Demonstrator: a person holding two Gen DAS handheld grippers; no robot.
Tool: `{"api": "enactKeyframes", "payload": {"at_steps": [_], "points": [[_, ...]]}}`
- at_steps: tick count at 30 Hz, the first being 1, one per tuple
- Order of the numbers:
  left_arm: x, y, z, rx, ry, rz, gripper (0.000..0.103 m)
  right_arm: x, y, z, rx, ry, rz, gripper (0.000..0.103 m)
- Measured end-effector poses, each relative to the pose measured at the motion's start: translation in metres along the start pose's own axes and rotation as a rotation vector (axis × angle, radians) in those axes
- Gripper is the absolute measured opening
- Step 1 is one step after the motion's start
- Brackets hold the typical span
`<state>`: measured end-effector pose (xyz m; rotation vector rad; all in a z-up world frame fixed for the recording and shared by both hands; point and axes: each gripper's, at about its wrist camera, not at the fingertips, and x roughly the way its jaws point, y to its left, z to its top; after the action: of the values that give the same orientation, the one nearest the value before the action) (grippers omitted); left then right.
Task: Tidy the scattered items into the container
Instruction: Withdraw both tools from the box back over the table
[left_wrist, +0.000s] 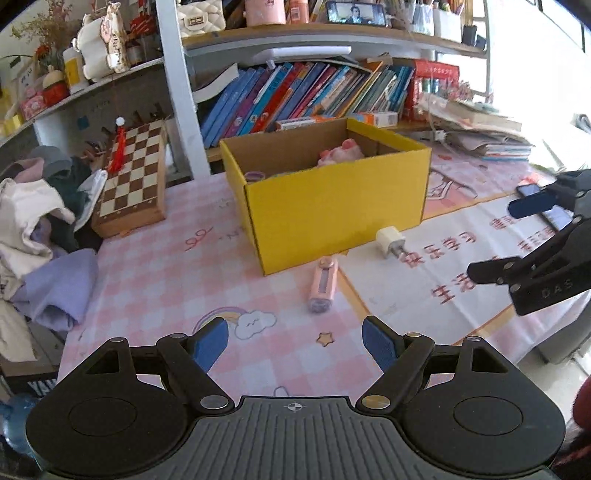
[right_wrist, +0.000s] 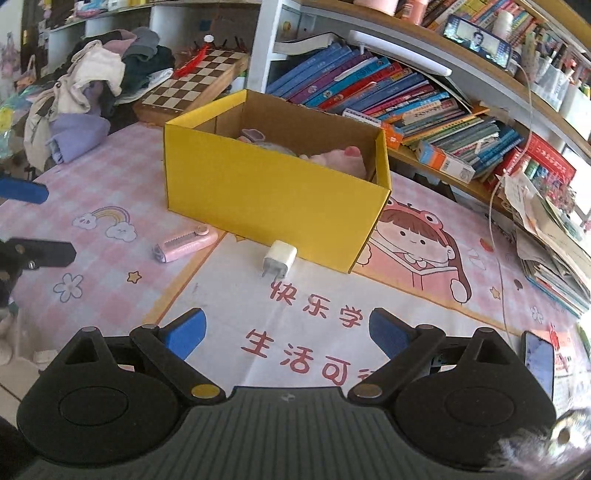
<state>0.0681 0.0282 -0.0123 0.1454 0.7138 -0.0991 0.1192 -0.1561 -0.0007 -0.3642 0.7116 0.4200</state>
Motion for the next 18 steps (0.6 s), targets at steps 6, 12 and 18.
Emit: {"api": "enactKeyframes", "payload": {"at_steps": [6, 12, 18], "points": [[0.007, -0.002, -0.004, -0.014, 0.024, -0.004, 0.082, 0.005, 0.002, -0.005, 0.039, 0.026, 0.003, 0.096], [0.013, -0.005, -0.002, -0.012, 0.033, -0.022, 0.082, 0.010, 0.009, -0.009, 0.024, 0.037, -0.001, 0.096], [0.021, -0.005, -0.001, -0.020, 0.045, -0.029, 0.082, 0.015, 0.009, -0.008, 0.004, 0.043, 0.005, 0.096]]}}
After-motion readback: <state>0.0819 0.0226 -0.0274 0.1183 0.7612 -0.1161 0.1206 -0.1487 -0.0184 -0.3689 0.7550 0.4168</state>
